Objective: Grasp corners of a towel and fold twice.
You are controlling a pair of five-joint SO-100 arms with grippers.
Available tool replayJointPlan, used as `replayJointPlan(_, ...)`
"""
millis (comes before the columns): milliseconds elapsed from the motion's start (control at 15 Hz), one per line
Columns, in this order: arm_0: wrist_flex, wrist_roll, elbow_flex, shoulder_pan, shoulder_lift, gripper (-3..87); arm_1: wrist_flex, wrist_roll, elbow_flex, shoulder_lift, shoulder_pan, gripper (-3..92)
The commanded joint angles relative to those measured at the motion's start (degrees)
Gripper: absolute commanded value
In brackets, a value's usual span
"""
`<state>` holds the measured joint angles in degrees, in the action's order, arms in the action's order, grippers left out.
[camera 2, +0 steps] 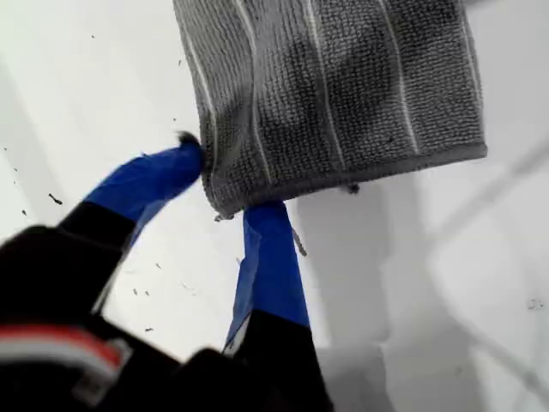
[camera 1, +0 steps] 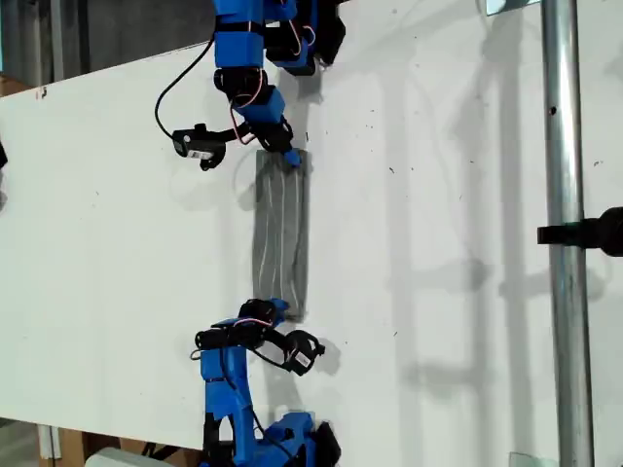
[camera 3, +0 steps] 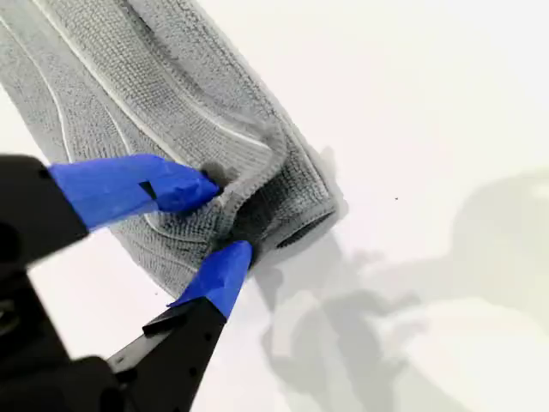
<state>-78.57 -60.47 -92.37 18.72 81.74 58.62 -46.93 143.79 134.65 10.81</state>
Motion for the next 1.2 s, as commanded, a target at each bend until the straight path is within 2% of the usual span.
replayJointPlan(0,-6.06,-0.26,-0.18,-0.70,13.01,38.0,7.47,-0.88,-2.02,12.66,2.55,25.3)
replayJointPlan(67,-8.26,0.79,-0.79,-1.23,19.25,42.7,12.66,-1.85,-2.02,19.95,3.69,24.2)
replayJointPlan(133,-8.61,1.93,-2.90,-1.93,25.75,42.5,17.67,-3.08,-1.76,26.98,4.57,23.4)
replayJointPlan(267,-6.68,-1.41,-12.13,-2.11,38.23,41.6,20.39,-7.56,1.23,33.31,3.52,21.1)
replayJointPlan(400,3.52,-2.90,-29.79,-3.87,57.83,43.2,21.01,-12.92,5.27,32.78,2.55,21.0)
replayJointPlan(467,9.40,-2.90,-39.81,-5.89,69.43,40.3,21.01,-14.41,6.86,32.61,2.37,21.5)
replayJointPlan(533,10.99,-4.13,-47.46,-7.38,78.40,41.1,21.36,-16.08,7.56,31.11,2.81,30.0)
replayJointPlan(600,10.55,-6.15,-53.61,-8.26,85.52,40.9,20.21,-17.40,7.73,29.09,3.52,36.0)
replayJointPlan(733,9.76,-8.17,-65.04,-11.16,104.24,40.1,13.71,-18.90,9.67,25.58,4.22,40.0)
replayJointPlan(800,6.50,-8.35,-68.91,-11.78,114.87,39.3,9.93,-20.04,10.81,23.82,5.01,41.1)
replayJointPlan(1000,7.29,-7.56,-70.31,-14.59,117.33,35.5,4.13,-23.99,12.22,13.45,8.70,42.1)
replayJointPlan(1133,7.56,-8.17,-70.84,-14.85,117.33,34.9,-0.26,-27.69,8.17,-1.23,8.96,42.4)
